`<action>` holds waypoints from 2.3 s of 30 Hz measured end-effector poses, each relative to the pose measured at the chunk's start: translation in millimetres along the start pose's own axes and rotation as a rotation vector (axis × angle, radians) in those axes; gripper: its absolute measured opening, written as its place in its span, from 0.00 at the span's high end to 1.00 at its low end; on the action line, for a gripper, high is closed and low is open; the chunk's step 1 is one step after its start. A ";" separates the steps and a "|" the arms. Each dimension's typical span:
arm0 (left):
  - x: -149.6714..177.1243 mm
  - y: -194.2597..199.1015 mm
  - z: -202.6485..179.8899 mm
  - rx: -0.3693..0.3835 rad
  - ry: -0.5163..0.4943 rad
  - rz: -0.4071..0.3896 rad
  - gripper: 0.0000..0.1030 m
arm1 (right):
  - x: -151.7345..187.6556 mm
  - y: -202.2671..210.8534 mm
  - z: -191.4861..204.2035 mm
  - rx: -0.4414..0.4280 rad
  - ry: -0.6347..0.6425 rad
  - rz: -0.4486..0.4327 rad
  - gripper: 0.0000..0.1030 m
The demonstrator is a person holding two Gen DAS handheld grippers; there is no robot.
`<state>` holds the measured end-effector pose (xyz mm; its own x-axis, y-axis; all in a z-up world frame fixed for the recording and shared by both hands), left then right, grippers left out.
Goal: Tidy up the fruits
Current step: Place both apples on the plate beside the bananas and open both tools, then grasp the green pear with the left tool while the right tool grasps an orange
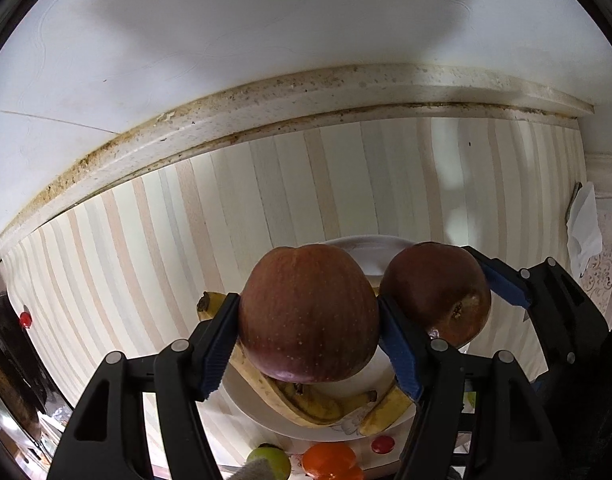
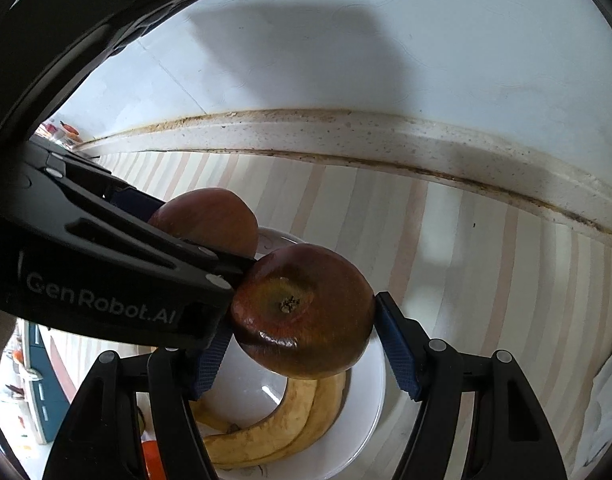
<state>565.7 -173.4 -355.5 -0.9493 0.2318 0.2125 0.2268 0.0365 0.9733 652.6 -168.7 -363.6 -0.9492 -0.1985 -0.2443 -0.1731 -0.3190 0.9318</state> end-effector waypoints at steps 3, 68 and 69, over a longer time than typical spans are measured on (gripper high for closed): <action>-2.9 5.1 12.4 0.020 0.002 -0.002 0.36 | -2.2 -1.7 -1.4 -0.012 -0.006 -0.001 0.30; 289.4 112.9 51.5 -0.037 0.191 -0.544 0.16 | 171.3 200.1 101.8 0.090 -0.221 -0.161 0.09; 291.5 105.2 53.7 -0.051 0.197 -0.531 0.16 | 176.6 190.6 100.2 0.086 -0.228 -0.138 0.09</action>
<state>324.5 -49.7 -195.9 -0.9540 0.0085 -0.2995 -0.2988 0.0504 0.9530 425.6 -171.7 -202.2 -0.9481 0.0576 -0.3127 -0.3170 -0.2466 0.9158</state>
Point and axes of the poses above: each gripper's, at about its wrist camera, not at the fingertips, and y roughly against the way its jaws point, z to its left, x to its underside, the point moved 4 cm from there along -y, roughly the way its jaws point, and after that the axes turned 1 degree about z, right-handed, at the moved point
